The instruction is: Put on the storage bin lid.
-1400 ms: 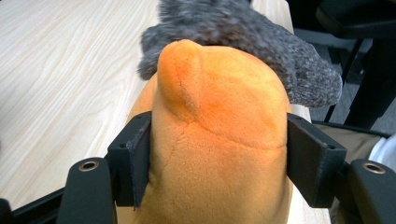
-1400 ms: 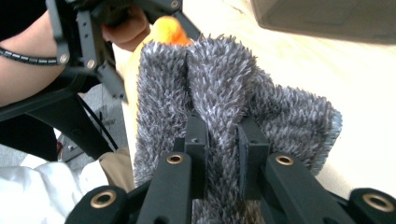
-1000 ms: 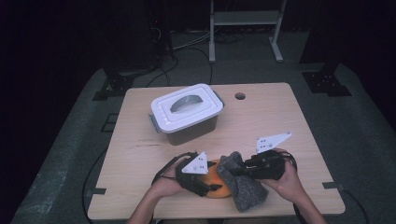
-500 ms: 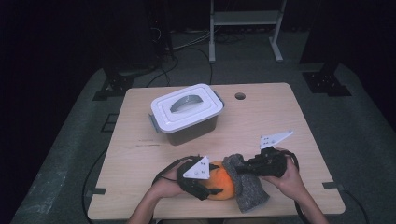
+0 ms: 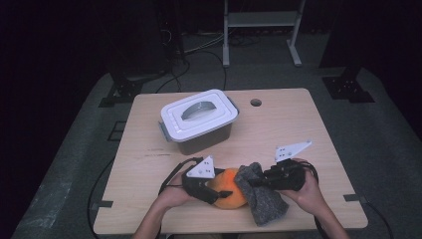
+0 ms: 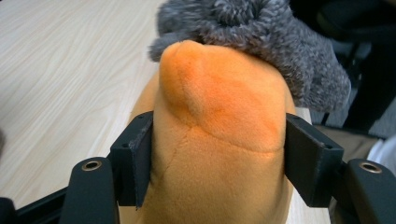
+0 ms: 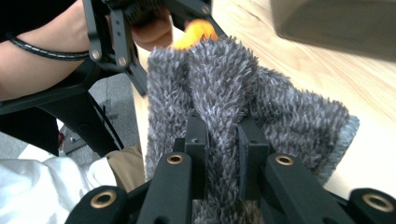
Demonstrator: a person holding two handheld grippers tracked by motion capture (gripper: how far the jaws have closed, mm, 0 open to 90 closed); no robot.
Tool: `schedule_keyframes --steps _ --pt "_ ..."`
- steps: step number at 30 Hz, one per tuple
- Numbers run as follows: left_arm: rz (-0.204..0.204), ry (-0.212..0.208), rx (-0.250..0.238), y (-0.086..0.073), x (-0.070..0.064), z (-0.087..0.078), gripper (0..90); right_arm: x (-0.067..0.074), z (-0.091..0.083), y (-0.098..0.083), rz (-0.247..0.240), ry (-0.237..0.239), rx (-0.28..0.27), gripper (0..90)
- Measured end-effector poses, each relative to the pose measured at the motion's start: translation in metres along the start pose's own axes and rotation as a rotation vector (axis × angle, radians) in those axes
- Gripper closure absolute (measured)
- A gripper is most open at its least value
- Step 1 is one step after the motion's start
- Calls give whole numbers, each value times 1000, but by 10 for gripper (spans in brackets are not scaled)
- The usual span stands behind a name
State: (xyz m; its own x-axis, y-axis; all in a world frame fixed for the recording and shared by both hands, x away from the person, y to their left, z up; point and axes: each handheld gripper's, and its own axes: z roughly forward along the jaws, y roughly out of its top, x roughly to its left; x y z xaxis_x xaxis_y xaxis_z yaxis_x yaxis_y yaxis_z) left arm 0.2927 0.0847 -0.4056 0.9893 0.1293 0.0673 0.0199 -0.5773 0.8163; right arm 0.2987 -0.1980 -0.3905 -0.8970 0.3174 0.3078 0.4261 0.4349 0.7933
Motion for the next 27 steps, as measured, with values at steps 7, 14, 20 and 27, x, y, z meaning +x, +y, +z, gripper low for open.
schedule_keyframes --steps 7,14,20,27 --pt "103 -27 39 7 -15 10 317 7 3 7 -28 5 -10 769" --pt "14 8 -8 5 -4 7 321 -11 -2 -6 37 -21 -16 770" --pt "-109 59 -52 -1 10 -1 347 -18 -5 -12 58 -57 -3 770" --pt "-108 52 -41 4 3 6 365 3 -5 4 -18 -41 -23 771"
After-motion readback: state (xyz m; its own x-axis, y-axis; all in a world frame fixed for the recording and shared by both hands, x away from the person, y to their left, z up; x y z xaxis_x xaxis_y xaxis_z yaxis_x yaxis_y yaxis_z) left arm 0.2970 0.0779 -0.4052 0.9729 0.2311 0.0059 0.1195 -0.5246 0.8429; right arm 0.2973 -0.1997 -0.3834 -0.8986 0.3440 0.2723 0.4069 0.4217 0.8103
